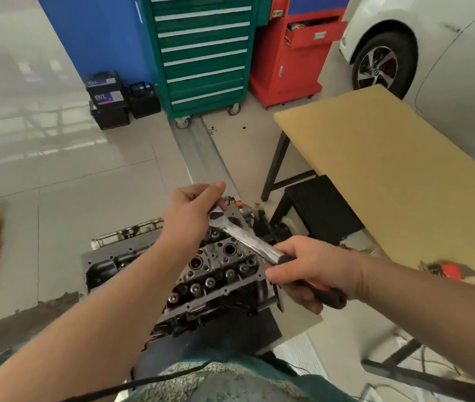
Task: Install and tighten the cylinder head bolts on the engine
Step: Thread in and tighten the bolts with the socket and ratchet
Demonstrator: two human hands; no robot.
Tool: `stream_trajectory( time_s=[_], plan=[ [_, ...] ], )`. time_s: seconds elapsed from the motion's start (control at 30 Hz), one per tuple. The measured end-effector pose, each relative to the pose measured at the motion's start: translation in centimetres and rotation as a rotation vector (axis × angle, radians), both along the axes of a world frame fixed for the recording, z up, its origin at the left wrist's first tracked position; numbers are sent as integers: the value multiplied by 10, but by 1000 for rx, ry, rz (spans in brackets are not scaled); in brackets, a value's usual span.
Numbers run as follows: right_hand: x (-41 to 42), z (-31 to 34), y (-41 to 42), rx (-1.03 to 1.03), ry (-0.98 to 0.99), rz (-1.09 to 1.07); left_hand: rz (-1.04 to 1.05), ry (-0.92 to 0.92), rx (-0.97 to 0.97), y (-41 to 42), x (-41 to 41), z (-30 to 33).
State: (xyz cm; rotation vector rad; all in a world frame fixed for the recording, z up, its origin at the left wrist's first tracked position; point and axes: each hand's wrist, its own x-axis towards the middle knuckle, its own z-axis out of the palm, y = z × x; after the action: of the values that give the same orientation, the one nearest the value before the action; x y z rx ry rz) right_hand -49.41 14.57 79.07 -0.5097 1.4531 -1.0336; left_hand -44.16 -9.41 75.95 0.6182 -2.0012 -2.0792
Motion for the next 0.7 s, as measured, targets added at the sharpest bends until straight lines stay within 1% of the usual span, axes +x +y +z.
stream_trajectory(
  time_s=[0.1,0.27,0.4,0.53,0.6,0.7],
  plan=[
    [32,-2,-6,-30,-18,-135,-141,11,11,-10,-3,1],
    [83,-6,-26,-81,-28,-368,-340,29,-29,-29,-12,-4],
    [115,-8,-46,-157,-82,-524,-504,17,-15,-43,-22,-8],
    [144,-12,-70,-215,-177,-678,-643,12,49,-52,-28,-7],
    [148,-13,-73,-230,-195,-707,-686,19,47,-54,-30,-7],
    [145,-14,-68,-230,-192,-675,-674,9,37,-51,-28,-7]
  ],
)
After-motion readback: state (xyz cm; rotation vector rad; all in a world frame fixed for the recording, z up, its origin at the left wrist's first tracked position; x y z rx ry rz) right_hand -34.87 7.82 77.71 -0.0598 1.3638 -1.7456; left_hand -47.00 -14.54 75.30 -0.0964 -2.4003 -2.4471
